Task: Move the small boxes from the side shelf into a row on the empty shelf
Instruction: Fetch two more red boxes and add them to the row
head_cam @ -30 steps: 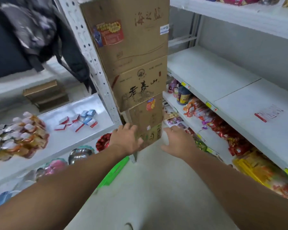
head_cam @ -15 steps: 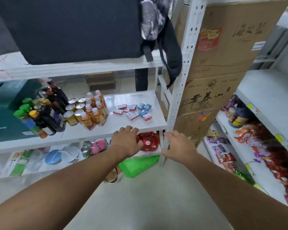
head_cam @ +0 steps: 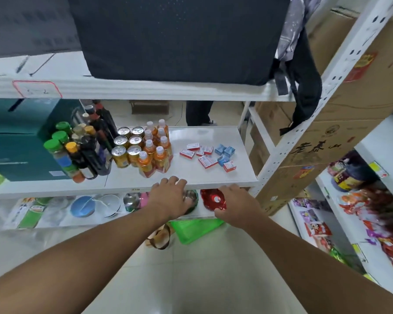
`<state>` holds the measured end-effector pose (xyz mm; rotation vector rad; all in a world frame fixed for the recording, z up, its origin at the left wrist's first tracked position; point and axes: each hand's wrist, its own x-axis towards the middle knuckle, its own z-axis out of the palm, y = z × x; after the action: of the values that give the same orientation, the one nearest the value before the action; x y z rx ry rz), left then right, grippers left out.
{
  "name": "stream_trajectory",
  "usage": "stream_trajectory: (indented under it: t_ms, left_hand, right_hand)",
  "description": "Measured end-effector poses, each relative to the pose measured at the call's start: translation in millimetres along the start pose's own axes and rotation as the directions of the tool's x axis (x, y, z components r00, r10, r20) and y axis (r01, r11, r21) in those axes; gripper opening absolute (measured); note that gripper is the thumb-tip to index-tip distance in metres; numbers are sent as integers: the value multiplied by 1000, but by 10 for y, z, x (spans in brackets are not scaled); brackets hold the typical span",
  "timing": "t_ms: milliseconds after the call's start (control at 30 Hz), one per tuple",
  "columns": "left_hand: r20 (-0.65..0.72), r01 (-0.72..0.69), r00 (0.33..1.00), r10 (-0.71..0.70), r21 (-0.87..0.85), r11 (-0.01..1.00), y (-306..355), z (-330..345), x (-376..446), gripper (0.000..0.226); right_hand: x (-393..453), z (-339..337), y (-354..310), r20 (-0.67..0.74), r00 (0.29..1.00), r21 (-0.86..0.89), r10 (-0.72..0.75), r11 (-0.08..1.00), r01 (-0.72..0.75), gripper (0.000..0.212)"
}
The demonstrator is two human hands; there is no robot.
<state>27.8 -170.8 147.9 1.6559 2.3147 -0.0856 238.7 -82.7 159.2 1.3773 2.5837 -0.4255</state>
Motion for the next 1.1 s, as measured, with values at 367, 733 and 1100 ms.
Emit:
stream_trajectory:
  t_ms: [367, 733, 1100]
  left_hand:
    - [52, 24, 998, -27, 49, 999, 102, -24, 572, 70]
    - [33, 150, 988, -152, 61, 987, 330, -120, 1495, 62]
    - [7, 91, 996, -92, 108, 990, 37, 104, 2477, 58]
  right_hand:
    - [724, -40, 272, 6, 998, -12, -67, 998, 67, 78]
    - [1867, -79, 793, 79, 982, 17, -170, 986, 169, 75]
    - [2785, -120, 790, 89, 979, -67, -185, 979, 191, 67]
